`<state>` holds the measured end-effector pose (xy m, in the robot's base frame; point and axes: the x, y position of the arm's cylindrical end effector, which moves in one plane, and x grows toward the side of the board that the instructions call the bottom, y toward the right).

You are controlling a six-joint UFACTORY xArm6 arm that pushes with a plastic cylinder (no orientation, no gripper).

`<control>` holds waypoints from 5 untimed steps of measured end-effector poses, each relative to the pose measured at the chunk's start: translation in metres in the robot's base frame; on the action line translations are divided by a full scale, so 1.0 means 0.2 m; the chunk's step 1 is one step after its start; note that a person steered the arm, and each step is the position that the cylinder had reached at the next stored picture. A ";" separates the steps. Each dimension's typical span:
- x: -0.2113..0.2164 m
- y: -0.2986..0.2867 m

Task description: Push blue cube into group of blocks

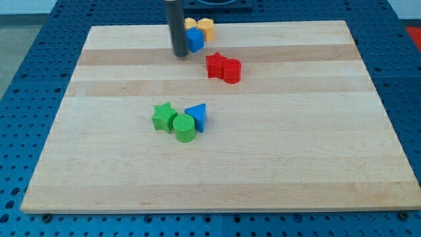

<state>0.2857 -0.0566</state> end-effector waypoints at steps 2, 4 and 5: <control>-0.18 0.41; -0.25 0.15; -0.12 -0.12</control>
<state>0.2623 -0.0804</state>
